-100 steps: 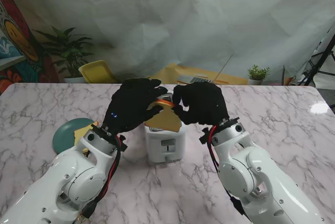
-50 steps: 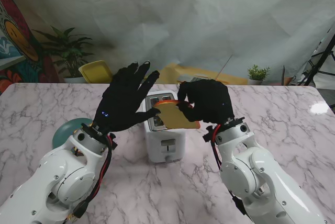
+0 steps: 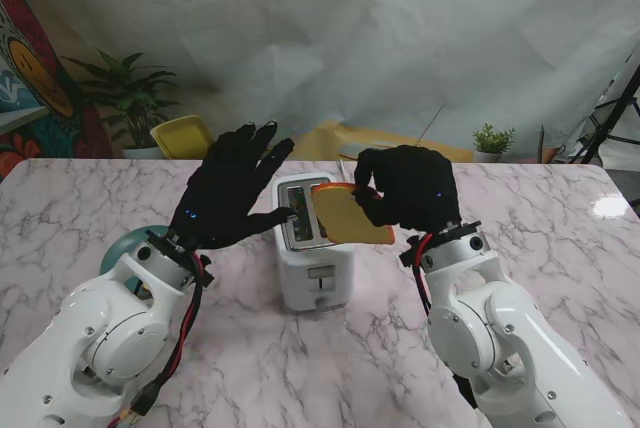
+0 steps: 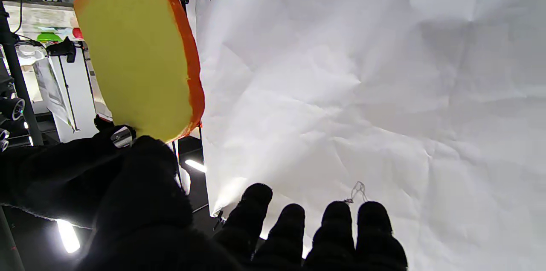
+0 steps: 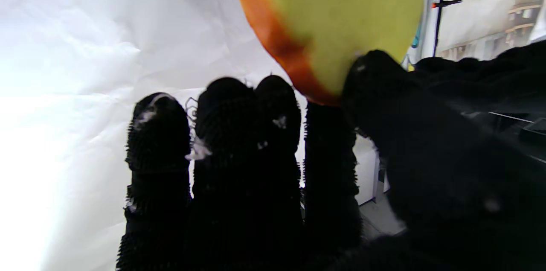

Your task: Toast the toast slices

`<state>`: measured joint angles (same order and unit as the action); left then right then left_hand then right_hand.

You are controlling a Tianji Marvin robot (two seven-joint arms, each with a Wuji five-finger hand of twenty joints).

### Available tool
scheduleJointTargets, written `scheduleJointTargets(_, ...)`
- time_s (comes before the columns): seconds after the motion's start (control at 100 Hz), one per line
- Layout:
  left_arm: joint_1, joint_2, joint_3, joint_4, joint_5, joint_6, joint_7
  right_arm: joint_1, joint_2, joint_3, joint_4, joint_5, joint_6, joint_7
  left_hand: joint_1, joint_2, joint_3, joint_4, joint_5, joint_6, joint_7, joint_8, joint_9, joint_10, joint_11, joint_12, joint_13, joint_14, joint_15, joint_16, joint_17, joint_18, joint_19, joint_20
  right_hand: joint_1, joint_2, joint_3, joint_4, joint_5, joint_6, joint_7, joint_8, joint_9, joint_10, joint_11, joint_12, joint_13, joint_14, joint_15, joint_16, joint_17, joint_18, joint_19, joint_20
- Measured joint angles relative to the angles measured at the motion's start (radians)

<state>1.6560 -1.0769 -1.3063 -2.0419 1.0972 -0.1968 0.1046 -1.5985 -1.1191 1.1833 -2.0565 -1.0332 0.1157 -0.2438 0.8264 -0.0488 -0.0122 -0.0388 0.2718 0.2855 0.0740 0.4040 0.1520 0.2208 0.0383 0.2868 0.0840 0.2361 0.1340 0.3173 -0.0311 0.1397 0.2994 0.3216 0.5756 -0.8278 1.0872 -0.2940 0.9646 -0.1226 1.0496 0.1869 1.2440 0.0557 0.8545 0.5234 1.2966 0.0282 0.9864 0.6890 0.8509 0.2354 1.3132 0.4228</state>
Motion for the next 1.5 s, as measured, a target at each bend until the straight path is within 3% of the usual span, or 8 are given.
scheduleJointTargets(0.13,0.001,0.002,-0.009,0.007,-0.025,-0.015,-0.018,0.000,0.000,-0.004,-0.003,-0.014,0.064,-0.005,-0.015,0.033,0.003,0.000,-0.012,0.003,-0.010,-0.001,0.000,0.000,-0.001,0.000,0.000,0.000,-0.010,-0.011,0.012,0.000,-0.039,-0.011,-0.003,-0.005,0.001,0.000,0.000,0.000,0.000,-0.001,0.001,0.000,0.002,-0.012,0.000,0.000,0.003,0.003,0.014,0.000,0.000,0.000)
scheduleJointTargets(0.34,0.002,0.003,-0.015,0.022,-0.044,-0.026,-0.018,0.020,0.000,-0.013,-0.002,-0.017,0.110,0.023,-0.015,0.038,0.003,0.000,-0.012,0.003,-0.010,-0.001,0.000,0.000,-0.001,0.000,0.000,0.000,-0.010,-0.011,0.026,0.000,-0.063,-0.011,-0.003,-0.011,0.002,-0.008,0.013,0.010,0.001,-0.023,0.019,0.000,0.012,-0.022,0.001,0.000,0.049,0.009,0.039,0.000,0.000,0.000)
scheduleJointTargets(0.55,0.022,0.001,-0.025,0.022,-0.070,-0.006,-0.008,0.058,0.004,-0.044,-0.004,-0.077,0.245,0.086,-0.015,0.038,0.003,0.000,-0.012,0.004,-0.010,-0.001,0.000,0.000,-0.001,0.000,0.000,0.000,-0.010,-0.011,0.037,0.000,-0.086,-0.011,-0.003,-0.020,0.001,-0.009,0.040,0.035,0.003,-0.037,0.045,0.000,0.026,-0.024,0.007,0.000,0.118,0.011,0.067,0.000,0.014,0.000)
scheduleJointTargets(0.69,0.034,-0.001,-0.026,0.020,-0.078,0.016,-0.002,0.083,0.003,-0.082,-0.014,-0.069,0.314,0.085,-0.015,0.038,0.003,0.000,-0.012,0.004,-0.010,-0.001,0.000,0.000,-0.001,0.000,0.000,0.000,-0.010,-0.011,0.043,0.000,-0.098,-0.011,-0.003,-0.031,-0.012,-0.015,0.051,0.048,0.027,-0.038,0.061,-0.001,0.052,-0.024,0.017,0.000,0.173,0.026,0.090,0.000,0.031,0.000)
scheduleJointTargets(0.85,0.048,-0.004,-0.031,0.017,-0.079,0.025,0.002,0.107,-0.004,-0.112,-0.026,-0.054,0.340,0.086,-0.015,0.038,0.003,0.000,-0.012,0.004,-0.010,-0.001,0.000,0.000,-0.001,0.000,0.000,0.000,-0.010,-0.011,0.050,0.000,-0.099,-0.011,-0.003,-0.030,-0.018,-0.015,0.052,0.061,0.052,-0.038,0.070,-0.001,0.063,-0.024,0.020,0.000,0.198,0.027,0.098,0.000,0.034,0.000)
scheduleJointTargets(1.11,0.067,-0.004,-0.036,0.008,-0.076,0.047,0.001,0.173,-0.019,-0.191,-0.025,0.008,0.501,0.096,-0.015,0.038,0.003,0.000,-0.012,0.005,-0.010,-0.001,0.000,0.011,-0.001,0.000,0.000,0.000,-0.010,-0.021,0.051,0.000,-0.133,-0.011,-0.003,-0.053,-0.007,-0.009,0.052,0.085,0.095,-0.025,0.071,-0.001,0.107,-0.022,0.020,0.000,0.262,0.027,0.098,0.000,0.055,0.002)
scheduleJointTargets(1.5,0.078,-0.003,-0.025,-0.001,-0.039,0.062,0.011,0.225,-0.056,-0.248,-0.008,0.116,0.615,0.025,-0.015,0.038,0.003,0.000,-0.012,0.013,-0.010,-0.001,0.000,0.012,-0.001,0.000,0.000,0.000,-0.010,-0.023,0.051,0.000,-0.151,-0.011,-0.018,-0.061,0.025,0.012,0.051,0.088,0.143,-0.025,0.071,-0.001,0.138,-0.021,0.020,0.000,0.297,0.035,0.098,0.000,0.084,0.015)
